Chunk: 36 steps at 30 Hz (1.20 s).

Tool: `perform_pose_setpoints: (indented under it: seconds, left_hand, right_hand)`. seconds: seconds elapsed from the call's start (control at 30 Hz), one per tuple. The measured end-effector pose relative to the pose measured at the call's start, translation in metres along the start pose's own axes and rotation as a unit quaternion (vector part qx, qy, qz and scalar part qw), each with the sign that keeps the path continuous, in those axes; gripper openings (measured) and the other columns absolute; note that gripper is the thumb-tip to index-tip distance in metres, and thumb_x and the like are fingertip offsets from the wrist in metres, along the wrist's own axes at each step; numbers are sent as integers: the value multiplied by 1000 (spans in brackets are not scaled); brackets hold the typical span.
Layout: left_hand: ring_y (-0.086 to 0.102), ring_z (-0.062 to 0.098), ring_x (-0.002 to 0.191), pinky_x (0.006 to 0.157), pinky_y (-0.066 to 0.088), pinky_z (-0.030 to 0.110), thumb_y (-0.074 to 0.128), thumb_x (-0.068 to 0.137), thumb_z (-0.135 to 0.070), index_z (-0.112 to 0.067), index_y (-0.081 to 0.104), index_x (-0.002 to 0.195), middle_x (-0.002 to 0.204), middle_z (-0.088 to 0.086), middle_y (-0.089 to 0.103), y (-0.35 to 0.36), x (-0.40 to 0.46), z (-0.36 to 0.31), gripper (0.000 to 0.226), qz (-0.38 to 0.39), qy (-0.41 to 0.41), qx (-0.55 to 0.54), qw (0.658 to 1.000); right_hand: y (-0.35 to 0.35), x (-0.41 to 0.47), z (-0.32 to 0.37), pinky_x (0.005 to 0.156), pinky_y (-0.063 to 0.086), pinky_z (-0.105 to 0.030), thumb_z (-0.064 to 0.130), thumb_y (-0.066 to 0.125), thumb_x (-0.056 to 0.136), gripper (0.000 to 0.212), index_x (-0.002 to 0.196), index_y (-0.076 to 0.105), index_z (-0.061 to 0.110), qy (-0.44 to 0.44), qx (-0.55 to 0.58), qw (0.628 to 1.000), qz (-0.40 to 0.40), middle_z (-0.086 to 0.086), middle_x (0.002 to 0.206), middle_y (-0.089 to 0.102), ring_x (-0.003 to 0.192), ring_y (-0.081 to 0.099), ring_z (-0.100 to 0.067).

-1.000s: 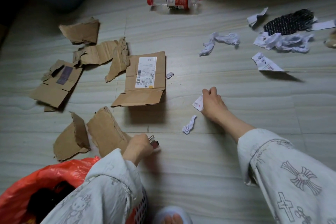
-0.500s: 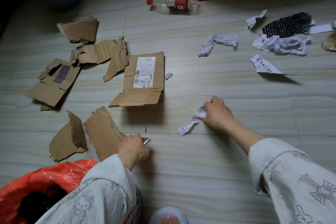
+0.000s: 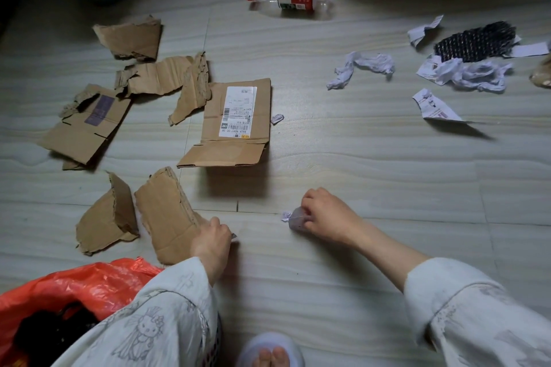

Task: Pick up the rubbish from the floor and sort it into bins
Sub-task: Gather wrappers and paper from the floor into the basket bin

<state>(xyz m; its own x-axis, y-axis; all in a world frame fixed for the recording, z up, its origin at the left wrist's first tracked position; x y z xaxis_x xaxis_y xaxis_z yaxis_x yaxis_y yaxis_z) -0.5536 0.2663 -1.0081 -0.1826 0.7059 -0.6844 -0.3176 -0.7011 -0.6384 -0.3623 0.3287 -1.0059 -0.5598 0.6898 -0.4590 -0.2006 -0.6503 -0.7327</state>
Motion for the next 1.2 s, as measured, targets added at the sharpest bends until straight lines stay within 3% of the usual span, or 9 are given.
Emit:
perform_pose_setpoints:
  seconds: [0.2, 0.27, 0.37, 0.53, 0.67, 0.77, 0.97, 1.1, 1.2]
  left_hand:
    - [57, 32, 109, 82, 45, 37, 36, 90, 6, -7, 42, 117, 120, 12, 53, -10, 1, -2, 31, -22, -6, -92, 995]
    - [57, 35, 107, 81, 44, 39, 33, 90, 5, -6, 40, 113, 117, 15, 56, -14, 3, -2, 27, -41, -25, -149, 988]
    - [56, 40, 100, 81, 43, 45, 38, 91, -2, -4, 38, 107, 110, 22, 57, -19, 8, 7, 15, -110, -73, -294, 947]
    - [54, 42, 102, 82, 43, 43, 53, 92, -24, -1, 42, 106, 110, 24, 57, -17, 23, 15, 29, -130, -138, -455, 870]
    - [52, 39, 106, 81, 39, 38, 50, 94, -18, 3, 50, 108, 112, 24, 56, -17, 31, 13, 26, -119, -162, -473, 858]
    - [54, 40, 103, 79, 41, 36, 51, 91, -16, 3, 56, 105, 109, 24, 60, -25, 37, 10, 24, -107, -137, -442, 880]
    - [56, 41, 91, 64, 33, 30, 54, 82, -11, -6, 50, 85, 92, 23, 63, -45, 29, -14, 8, -108, -41, -449, 886]
    - [58, 38, 92, 72, 42, 36, 51, 83, -4, -8, 51, 105, 94, 17, 65, -88, 12, -40, 22, -173, 97, -426, 883]
    - [62, 29, 100, 83, 48, 35, 51, 85, 2, -7, 55, 116, 106, 12, 66, -134, 7, -52, 33, -268, 166, -431, 846]
  right_hand:
    - [9, 3, 13, 86, 40, -36, 9, 48, 84, 21, 103, 54, 6, 13, -8, 1000, -13, -11, 118, 50, 112, 45, -28]
    - [6, 3, 12, 77, 38, -34, 7, 48, 83, 7, 87, 52, 12, 39, 46, 998, -24, -12, 106, 54, 107, 49, -29]
    - [2, 1, 11, 66, 29, -29, 11, 50, 82, 31, 64, 27, 22, 60, 97, 992, -48, -8, 85, 48, 96, 52, -31]
    - [5, 3, 19, 64, 29, -32, 9, 46, 85, 17, 86, 32, 17, 81, 141, 985, -61, -18, 100, 62, 89, 54, -36]
    - [10, 9, 23, 68, 35, -35, 3, 43, 83, 29, 110, 34, 9, 101, 166, 980, -31, -21, 107, 60, 88, 54, -37]
    - [17, 11, 25, 80, 42, -37, 11, 49, 86, 45, 128, 33, 8, 114, 125, 986, 12, -21, 119, 57, 105, 55, -39]
    - [31, 16, 37, 93, 35, -39, 21, 52, 92, 33, 122, 44, 10, 110, -31, 993, -12, -11, 127, 53, 119, 47, -30]
    - [28, 16, 30, 95, 33, -39, 21, 48, 92, 31, 119, 55, 10, 122, -14, 992, -14, -11, 125, 47, 120, 43, -30]
    - [19, 13, 20, 89, 36, -38, 16, 46, 92, 26, 113, 57, 6, 122, 6, 992, -38, -12, 119, 47, 115, 45, -31]
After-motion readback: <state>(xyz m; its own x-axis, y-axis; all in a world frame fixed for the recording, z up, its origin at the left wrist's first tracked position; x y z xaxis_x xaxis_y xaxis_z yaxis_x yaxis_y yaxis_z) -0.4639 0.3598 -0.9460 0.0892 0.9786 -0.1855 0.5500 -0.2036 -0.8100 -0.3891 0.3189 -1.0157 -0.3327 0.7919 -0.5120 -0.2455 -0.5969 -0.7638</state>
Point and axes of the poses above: each hand's wrist, its own x-axis towards the middle knuckle, its own y-axis out of the palm, z = x × y, the point moved 7 cm from there along x, towards the middle knuckle
